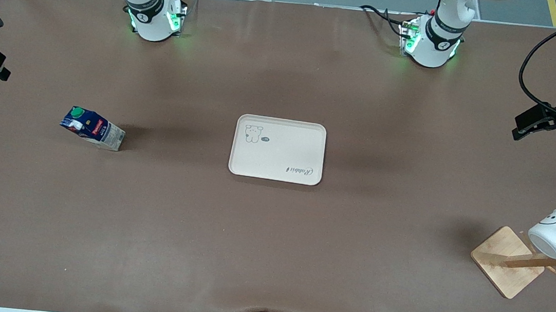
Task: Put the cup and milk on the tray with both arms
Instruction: 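Reach the left gripper toward the white mug on the wooden stand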
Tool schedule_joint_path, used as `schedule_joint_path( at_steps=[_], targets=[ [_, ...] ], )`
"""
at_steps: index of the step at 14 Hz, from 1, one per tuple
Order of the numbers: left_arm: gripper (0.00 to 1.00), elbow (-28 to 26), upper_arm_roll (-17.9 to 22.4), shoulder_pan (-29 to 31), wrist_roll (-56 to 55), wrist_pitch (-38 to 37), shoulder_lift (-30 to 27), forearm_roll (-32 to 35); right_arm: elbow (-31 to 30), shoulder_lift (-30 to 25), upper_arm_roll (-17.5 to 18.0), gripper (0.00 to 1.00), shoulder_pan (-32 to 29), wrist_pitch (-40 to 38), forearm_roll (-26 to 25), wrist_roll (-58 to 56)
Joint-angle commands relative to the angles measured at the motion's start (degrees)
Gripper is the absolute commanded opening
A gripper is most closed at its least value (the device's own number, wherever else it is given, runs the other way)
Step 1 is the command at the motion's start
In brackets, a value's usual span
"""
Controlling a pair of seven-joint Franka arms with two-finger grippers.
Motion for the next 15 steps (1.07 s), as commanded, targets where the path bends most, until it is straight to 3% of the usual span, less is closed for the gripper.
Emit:
schedule_joint_path(
  at_steps=[1, 6, 8, 12, 15],
  targets=[
    [1.0, 1.4, -0.1, 0.0, -1.0, -1.2, 0.6, 0.6, 0.8, 0.1, 0.1, 1.0, -0.2, -0.6, -0.2, -0.8],
    [1.0, 0.7, -0.1, 1.0, -0.1, -0.2, 1.6, 1.1, 0.8, 0.2, 0.1, 1.0, -0.2, -0.2, -0.2, -0.8],
    [1.0, 0.1, -0.2, 5.2, 1.8, 5.1, 3.1, 1.1, 0.8, 0.4, 0.1, 1.0, -0.2, -0.2, -0.2, -0.8],
    [1.0, -14.8, -0.6, 11.6, 6.4, 22.5, -0.9, -0.5, 0.8, 0.7, 0.0, 1.0, -0.3, -0.2, -0.2, -0.8],
    [1.0, -18.6, -0.5, 14.8, 9.9, 27.2, -1.2, -7.3, 0.8, 0.7, 0.0, 1.0, -0.3, -0.2, -0.2, -0.8]
  ],
)
